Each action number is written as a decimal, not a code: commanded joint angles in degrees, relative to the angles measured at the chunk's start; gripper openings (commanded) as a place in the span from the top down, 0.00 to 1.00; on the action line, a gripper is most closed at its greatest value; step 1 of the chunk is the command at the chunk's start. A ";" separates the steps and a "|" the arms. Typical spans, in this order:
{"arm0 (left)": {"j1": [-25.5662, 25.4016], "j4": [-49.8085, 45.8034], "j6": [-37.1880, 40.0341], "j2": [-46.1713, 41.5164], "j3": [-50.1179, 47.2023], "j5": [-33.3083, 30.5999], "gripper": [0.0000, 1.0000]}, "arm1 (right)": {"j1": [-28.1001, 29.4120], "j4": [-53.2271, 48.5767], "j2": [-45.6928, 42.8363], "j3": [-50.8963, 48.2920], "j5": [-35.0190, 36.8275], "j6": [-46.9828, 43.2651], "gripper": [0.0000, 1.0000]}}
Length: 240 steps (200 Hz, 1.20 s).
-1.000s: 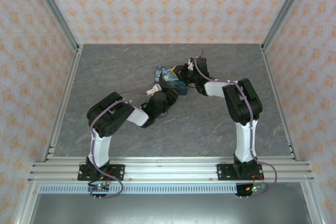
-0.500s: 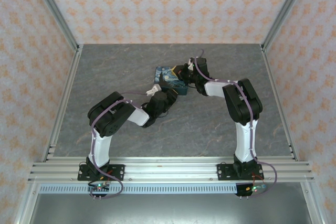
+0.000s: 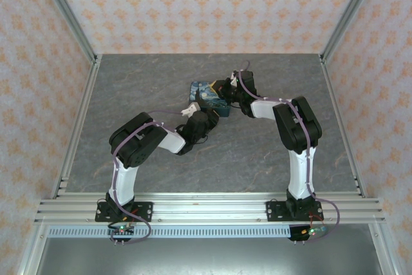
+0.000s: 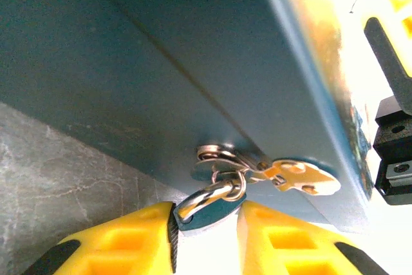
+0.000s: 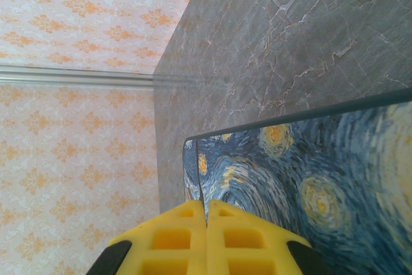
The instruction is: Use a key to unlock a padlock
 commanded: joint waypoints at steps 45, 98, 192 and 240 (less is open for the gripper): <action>-0.11 -2.00 0.62 0.56 0.70 -2.29 0.87 | 0.20 -3.88 3.64 -2.50 0.58 -0.37 1.00; 0.00 -3.86 1.13 0.68 2.09 -2.62 0.67 | 0.22 -3.80 3.94 -2.50 0.67 -0.02 1.00; 0.69 -2.01 3.45 3.81 3.92 -1.66 0.57 | 0.28 -3.80 4.36 -2.49 0.58 0.33 1.00; 0.62 3.14 0.57 -1.12 0.28 -2.26 0.57 | 0.20 -4.02 4.72 -2.25 0.49 0.22 1.00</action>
